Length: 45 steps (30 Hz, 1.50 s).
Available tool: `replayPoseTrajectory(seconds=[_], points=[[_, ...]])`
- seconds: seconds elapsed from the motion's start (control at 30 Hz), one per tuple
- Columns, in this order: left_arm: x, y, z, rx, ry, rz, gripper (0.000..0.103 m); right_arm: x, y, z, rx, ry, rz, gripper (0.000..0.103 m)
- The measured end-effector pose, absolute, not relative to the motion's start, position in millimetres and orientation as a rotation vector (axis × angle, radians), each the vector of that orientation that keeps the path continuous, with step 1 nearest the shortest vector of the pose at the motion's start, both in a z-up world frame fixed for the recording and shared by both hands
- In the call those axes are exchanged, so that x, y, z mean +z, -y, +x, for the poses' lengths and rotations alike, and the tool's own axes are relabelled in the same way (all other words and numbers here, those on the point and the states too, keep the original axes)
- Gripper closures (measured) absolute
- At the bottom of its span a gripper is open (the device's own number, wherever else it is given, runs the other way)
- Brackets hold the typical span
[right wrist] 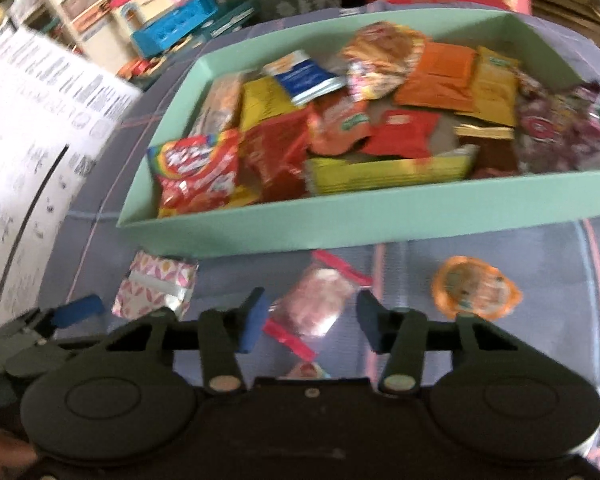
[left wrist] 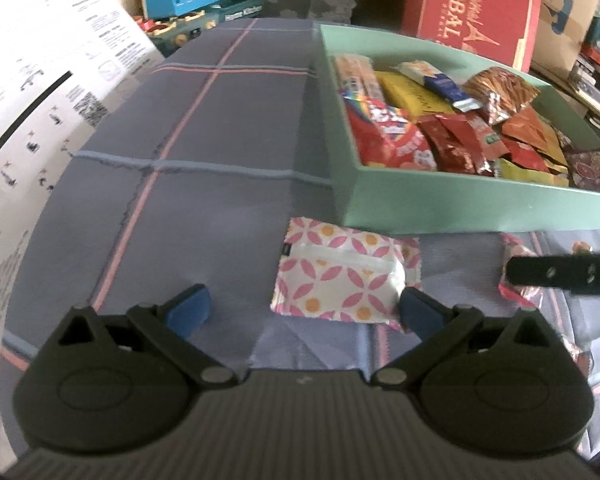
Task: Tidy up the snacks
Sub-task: 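Grasp the pink floral packet with the left tool while the right tool grasps the pink candy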
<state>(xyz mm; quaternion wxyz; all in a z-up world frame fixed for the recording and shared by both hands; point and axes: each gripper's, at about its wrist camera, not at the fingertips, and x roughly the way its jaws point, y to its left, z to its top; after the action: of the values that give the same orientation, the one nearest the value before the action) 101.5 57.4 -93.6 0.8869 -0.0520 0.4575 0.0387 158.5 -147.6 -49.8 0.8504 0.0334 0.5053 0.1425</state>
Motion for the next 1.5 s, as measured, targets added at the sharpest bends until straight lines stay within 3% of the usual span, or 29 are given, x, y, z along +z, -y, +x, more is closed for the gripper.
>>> replayPoseTrajectory(seconds=[0.17, 0.57, 0.83, 0.93, 1.03, 1.17, 1.33, 1.5], points=[[-94, -58, 103, 0.086, -0.958, -0.099, 0.0, -53, 128, 146, 0.326, -0.995, -0.098, 0.07], [-95, -41, 119, 0.054, -0.968, -0.051, 0.0, -53, 144, 147, 0.327, -1.008, -0.033, 0.07], [-96, -35, 121, 0.037, -0.97, -0.031, 0.0, -54, 141, 151, 0.327, -1.01, -0.02, 0.066], [-97, -35, 121, 0.036, -0.968, -0.026, 0.0, -54, 141, 153, 0.338, -1.021, 0.01, 0.056], [-97, -35, 120, 0.031, -0.962, -0.024, 0.001, -54, 141, 154, 0.34, -1.024, 0.029, 0.054], [-94, -31, 118, 0.007, -0.932, 0.005, 0.021, -55, 134, 152, 0.348, -1.002, -0.028, 0.054], [-93, -29, 117, -0.006, -0.917, 0.013, 0.026, -57, 129, 151, 0.351, -0.978, -0.08, 0.056], [-90, -30, 116, -0.022, -0.907, 0.005, 0.047, -59, 127, 148, 0.347, -0.946, -0.157, 0.067]])
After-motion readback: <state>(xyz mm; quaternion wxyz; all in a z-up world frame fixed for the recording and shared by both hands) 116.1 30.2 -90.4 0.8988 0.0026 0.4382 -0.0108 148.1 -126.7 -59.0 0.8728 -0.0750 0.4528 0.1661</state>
